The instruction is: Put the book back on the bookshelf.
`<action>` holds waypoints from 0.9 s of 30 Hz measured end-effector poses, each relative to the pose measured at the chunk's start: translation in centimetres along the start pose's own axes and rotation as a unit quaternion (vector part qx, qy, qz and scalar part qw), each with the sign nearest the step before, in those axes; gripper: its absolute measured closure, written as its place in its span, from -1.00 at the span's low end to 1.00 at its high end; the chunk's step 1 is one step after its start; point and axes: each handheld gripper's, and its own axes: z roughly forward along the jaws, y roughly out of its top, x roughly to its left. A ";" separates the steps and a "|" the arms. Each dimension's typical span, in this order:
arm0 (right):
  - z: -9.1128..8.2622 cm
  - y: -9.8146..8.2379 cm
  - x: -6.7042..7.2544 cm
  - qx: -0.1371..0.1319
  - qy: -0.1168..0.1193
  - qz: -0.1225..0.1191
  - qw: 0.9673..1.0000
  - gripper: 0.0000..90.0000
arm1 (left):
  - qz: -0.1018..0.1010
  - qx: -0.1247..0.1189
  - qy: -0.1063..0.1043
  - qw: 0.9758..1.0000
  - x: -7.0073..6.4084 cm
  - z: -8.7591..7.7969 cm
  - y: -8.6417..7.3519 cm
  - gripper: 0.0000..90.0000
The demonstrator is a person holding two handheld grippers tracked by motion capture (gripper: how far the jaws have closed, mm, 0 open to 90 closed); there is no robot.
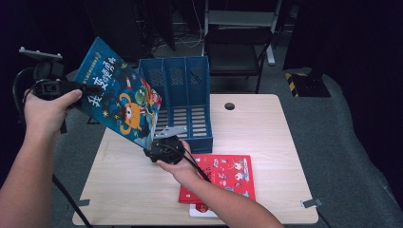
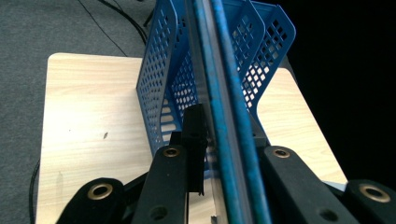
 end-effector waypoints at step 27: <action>2.0 0.3 -2.0 -0.004 -0.054 0.011 0.998 0.05 | -0.027 -0.013 0.017 0.999 -0.6 2.3 0.2 0.82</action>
